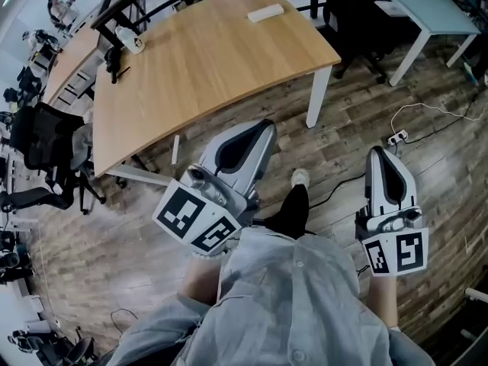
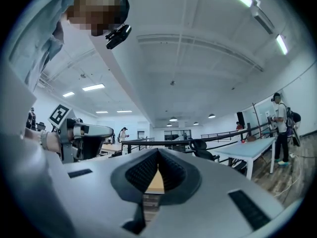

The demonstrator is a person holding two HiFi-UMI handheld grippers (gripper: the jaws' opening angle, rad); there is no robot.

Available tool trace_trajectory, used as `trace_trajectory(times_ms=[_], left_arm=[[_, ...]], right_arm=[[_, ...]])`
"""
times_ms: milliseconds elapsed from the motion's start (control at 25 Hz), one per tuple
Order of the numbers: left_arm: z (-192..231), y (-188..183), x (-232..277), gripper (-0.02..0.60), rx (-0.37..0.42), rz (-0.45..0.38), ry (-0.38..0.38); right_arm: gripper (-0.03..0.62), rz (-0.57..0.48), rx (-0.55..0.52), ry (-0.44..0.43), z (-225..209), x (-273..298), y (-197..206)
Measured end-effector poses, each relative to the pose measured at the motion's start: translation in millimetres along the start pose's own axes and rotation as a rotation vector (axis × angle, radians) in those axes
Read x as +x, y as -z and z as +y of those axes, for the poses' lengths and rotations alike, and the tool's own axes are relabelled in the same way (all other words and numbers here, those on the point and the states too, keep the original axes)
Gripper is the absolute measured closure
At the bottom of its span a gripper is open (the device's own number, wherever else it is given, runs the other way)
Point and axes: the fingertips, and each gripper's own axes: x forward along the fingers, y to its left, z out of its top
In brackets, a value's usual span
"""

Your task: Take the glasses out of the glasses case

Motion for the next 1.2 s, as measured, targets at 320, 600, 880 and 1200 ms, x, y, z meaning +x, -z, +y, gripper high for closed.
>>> trace_trajectory(times_ms=[320,600,880,1200], left_arm=[[28,3,69,0.578,-0.005,0.009,0.059],[60,2,140,0.578,-0.027,0.013,0.099],[92,-1,208,0.578,-0.038,0.011,0.127],[124,2,267,0.577,-0.048,0.006,0.137]], right_arm=[[0.592,-0.002,-0.039,0.053,-49,47,-5],[0.592,0.023,-0.051,0.084,-94,92,-3],[0.592,0.029,-0.061,0.102,-138,138,-8],[0.592,0.048,-0.076,0.103,-179,187,-2]])
